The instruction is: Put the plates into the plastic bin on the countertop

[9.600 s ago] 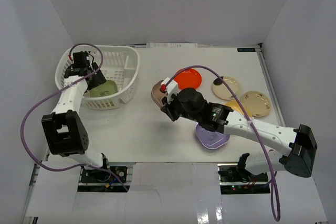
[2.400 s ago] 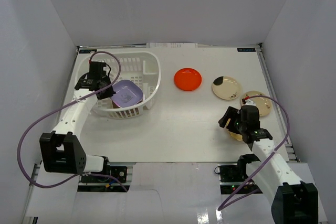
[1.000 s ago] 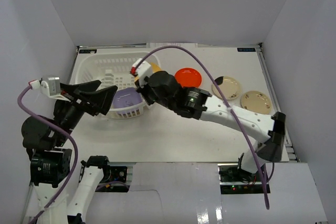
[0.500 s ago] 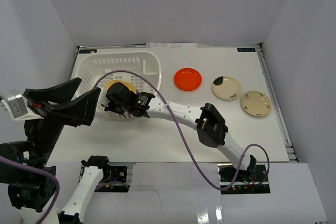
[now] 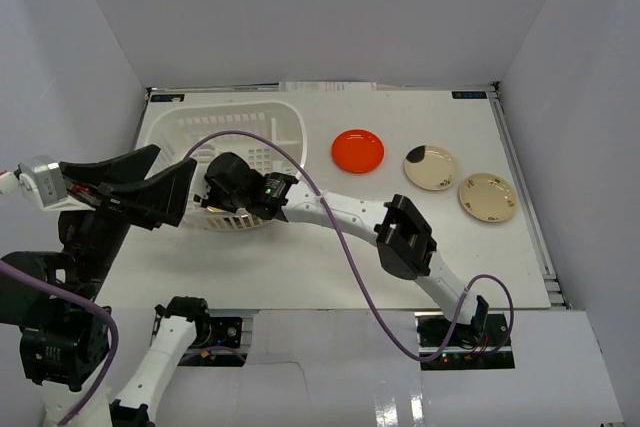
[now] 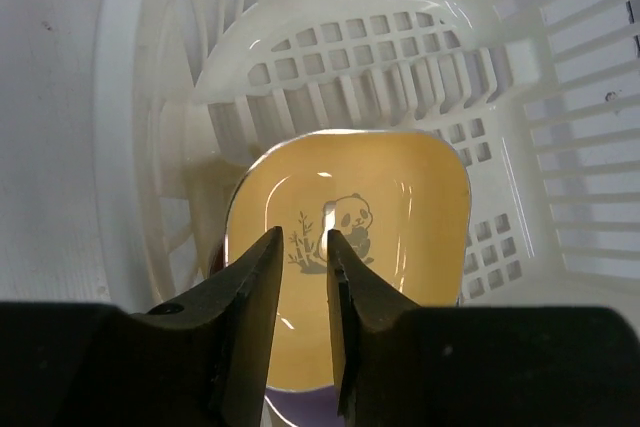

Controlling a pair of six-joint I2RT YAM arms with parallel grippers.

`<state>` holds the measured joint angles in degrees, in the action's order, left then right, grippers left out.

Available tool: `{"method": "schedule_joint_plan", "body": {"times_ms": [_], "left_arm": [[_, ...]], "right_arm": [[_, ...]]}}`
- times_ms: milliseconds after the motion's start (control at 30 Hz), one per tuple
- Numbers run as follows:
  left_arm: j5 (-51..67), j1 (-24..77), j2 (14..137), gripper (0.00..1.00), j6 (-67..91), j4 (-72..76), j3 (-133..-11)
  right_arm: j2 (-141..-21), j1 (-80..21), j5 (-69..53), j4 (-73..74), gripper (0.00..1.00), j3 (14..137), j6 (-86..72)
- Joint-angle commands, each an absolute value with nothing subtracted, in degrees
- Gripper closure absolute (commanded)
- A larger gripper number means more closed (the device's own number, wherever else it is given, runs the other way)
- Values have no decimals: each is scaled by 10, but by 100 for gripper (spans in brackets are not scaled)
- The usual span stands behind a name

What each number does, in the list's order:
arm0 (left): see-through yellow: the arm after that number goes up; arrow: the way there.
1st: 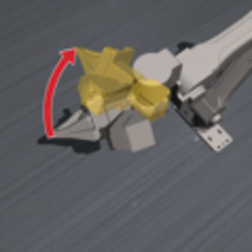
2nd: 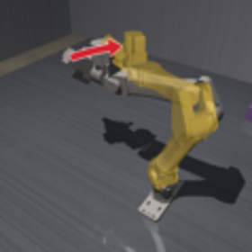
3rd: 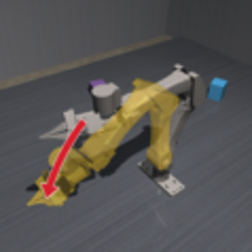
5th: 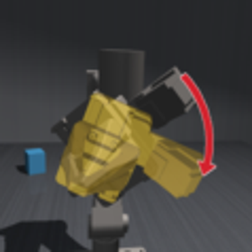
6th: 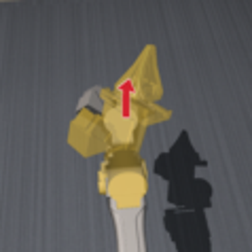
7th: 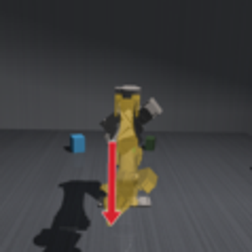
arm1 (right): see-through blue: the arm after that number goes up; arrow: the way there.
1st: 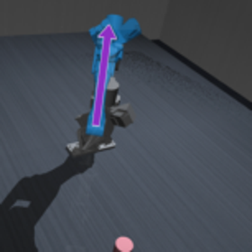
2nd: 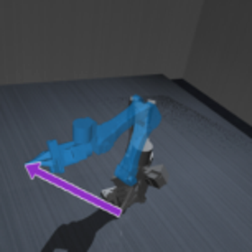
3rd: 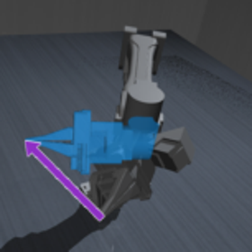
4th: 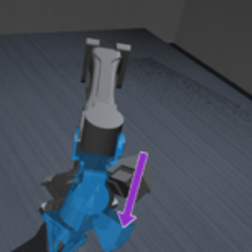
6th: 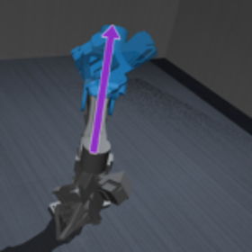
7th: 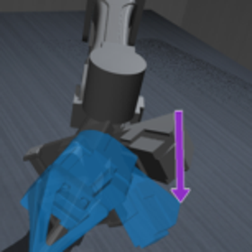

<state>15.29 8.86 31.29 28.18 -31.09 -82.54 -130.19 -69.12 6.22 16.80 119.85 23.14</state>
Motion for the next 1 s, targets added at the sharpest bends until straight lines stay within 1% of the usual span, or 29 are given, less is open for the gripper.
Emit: {"method": "schedule_joint_plan", "body": {"times_ms": [0, 233, 333, 400, 467, 500, 533, 567, 600, 633, 667, 700, 733, 767, 800, 833, 900, 933, 967], "left_arm": [[137, 92, 327, 2, 272, -316, -824], [134, 92, 336, 2, 275, -318, -819], [148, 92, 342, 2, 279, -319, -808], [156, 92, 345, 2, 284, -318, -795], [179, 91, 348, 2, 292, -318, -770], [191, 92, 352, 2, 297, -317, -760], [220, 91, 354, 2, 304, -309, -748], [241, 91, 356, 2, 324, -300, -717], [263, 91, 359, 2, 337, -270, -699], [313, 91, 361, 2, 354, -248, -680], [339, 91, 361, 2, 397, -224, -635], [362, 91, 366, 2, 421, -174, -613], [405, 91, 373, 2, 443, -150, -592], [423, 92, 381, 2, 462, -132, -560], [432, 93, 402, 3, 483, -114, -550], [433, 94, 409, 3, 488, -109, -543], [405, 97, 417, 3, 488, -104, -527], [396, 101, 424, 3, 489, -103, -524], [390, 110, 428, 3, 493, -98, -520]], "right_arm": [[-1244, -692, 73, 145, 69, 1182, 242], [-1177, -689, 108, 124, 65, 1134, 233], [-1101, -672, 139, 99, 65, 1082, 179], [-1059, -649, 162, 83, 65, 1006, 140], [-987, -614, 230, 60, 64, 940, 69], [-961, -600, 260, 55, 64, 867, 35], [-903, -583, 315, 55, 64, 828, -1], [-867, -537, 336, 58, 64, 787, -91], [-832, -508, 346, 58, 53, 692, -138], [-757, -471, 335, 56, 47, 641, -186], [-718, -384, 316, 48, 43, 592, -231], [-685, -337, 264, 34, 42, 496, -290], [-623, -255, 251, 21, 42, 455, -307], [-594, -220, 256, 13, 41, 420, -317], [-549, -194, 290, 11, 38, 369, -336], [-531, -135, 293, 11, 37, 347, -344], [-508, -78, 290, 11, 36, 317, -356], [-505, -27, 287, 11, 37, 298, -372], [-512, 1, 260, 12, 37, 289, -394]]}}
